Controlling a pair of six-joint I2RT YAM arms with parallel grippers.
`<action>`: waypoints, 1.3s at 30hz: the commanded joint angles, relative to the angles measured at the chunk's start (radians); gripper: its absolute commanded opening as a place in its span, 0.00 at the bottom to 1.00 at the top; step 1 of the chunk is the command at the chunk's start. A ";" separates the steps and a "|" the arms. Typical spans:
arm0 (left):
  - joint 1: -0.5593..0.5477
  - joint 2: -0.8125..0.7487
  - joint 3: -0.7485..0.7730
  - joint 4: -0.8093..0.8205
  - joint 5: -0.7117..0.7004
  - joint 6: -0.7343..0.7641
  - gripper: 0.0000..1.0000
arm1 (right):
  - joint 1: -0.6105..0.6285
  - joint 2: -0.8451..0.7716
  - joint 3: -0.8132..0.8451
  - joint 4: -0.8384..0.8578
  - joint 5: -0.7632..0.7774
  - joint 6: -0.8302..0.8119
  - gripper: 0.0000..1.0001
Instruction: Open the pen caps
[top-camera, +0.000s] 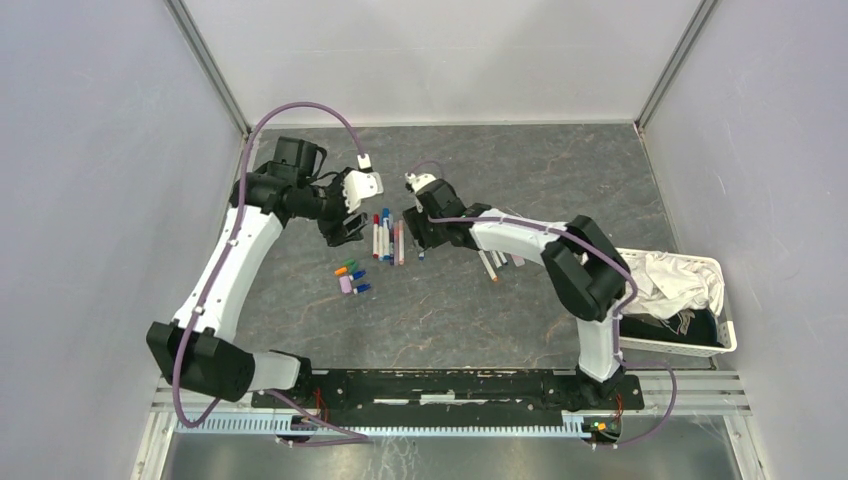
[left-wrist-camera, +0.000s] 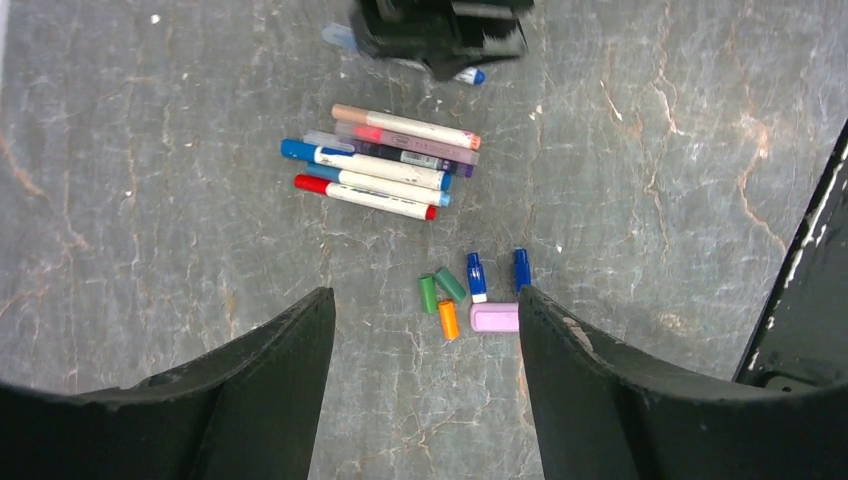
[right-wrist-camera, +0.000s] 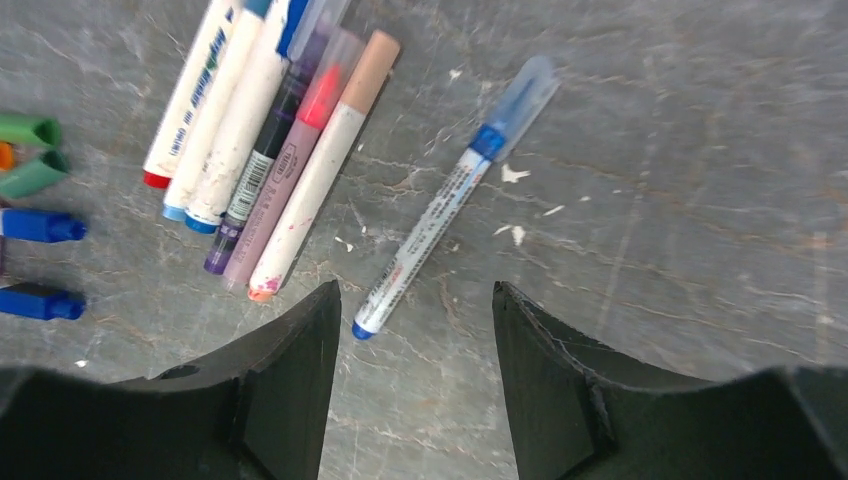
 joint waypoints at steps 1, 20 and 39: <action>0.012 -0.063 -0.008 0.097 -0.017 -0.171 0.74 | 0.016 0.082 0.085 -0.020 0.057 0.037 0.62; 0.016 -0.034 -0.031 0.055 0.087 -0.158 1.00 | 0.019 0.188 0.107 -0.059 0.127 -0.014 0.12; 0.016 -0.103 -0.298 0.126 0.169 0.208 1.00 | -0.047 -0.155 -0.010 -0.077 -0.490 -0.133 0.00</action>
